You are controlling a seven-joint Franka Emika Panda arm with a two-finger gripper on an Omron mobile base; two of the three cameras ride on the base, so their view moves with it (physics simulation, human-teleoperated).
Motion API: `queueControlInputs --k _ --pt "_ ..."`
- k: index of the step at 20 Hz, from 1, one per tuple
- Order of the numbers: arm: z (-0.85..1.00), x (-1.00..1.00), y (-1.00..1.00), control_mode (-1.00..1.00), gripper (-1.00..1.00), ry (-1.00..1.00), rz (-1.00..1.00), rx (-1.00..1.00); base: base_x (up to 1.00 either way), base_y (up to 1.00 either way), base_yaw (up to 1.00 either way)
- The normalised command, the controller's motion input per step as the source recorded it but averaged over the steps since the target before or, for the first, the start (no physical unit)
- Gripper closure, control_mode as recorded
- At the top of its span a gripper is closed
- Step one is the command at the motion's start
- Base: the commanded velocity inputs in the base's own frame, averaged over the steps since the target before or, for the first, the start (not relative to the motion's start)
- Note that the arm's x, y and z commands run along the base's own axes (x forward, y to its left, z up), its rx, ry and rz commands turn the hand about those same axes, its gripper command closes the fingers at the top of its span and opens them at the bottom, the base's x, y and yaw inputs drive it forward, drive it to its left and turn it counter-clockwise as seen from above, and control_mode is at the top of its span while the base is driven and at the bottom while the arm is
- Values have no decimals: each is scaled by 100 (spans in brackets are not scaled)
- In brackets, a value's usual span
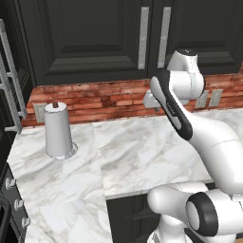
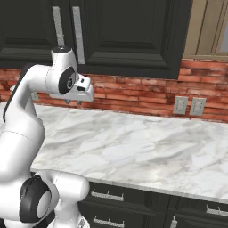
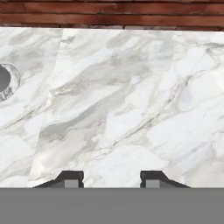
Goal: Open the cabinet directly in front. Then move the beer and the cup to the dining counter with the jar on it.
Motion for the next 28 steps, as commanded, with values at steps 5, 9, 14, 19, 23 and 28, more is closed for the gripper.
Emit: queueControlInputs --k 5,9,14,19,23,28 --pt "0 -4 1 -100 -100 -2 0 0 0 0 0" --pt "6 -11 12 -100 -100 -16 0 -8 0 0 0" --pt "17 -64 1 -100 -100 -46 0 -7 0 0 0" --pt "29 -63 3 -100 -100 -52 3 -11 0 0 0" --pt "25 -50 -1 -100 -100 -50 0 -2 0 0 0" --pt "30 -99 -9 -100 -100 -78 0 0 0 0 0"
